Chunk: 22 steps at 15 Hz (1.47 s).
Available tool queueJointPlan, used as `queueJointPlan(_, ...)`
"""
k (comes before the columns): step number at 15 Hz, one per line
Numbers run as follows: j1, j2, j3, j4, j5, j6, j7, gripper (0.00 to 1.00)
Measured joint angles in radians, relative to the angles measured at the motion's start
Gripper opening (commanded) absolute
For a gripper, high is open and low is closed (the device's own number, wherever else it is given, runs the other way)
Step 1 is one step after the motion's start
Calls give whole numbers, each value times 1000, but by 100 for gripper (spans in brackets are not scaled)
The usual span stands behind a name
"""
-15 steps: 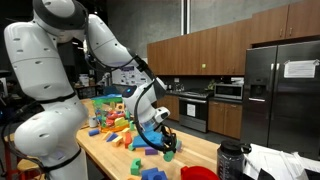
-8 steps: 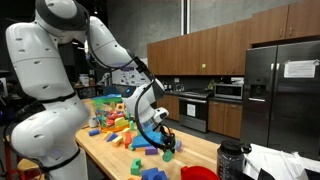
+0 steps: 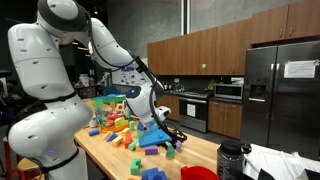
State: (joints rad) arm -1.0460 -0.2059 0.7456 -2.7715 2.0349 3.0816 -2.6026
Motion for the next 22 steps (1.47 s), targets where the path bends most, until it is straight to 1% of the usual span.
queueJointPlan(3,-37,1,21,0,-60,-35,0,16)
queueJointPlan(7,-76,3,36,-1,-182,-82,0,16)
queueJointPlan(14,-104,3,40,-1,-412,-144,1,16)
queueJointPlan(16,-105,3,36,0,-456,-166,1,16)
queueJointPlan(18,-105,2,24,0,-475,-202,1,16)
queueJointPlan(22,-116,11,-23,-6,-525,-315,1,16)
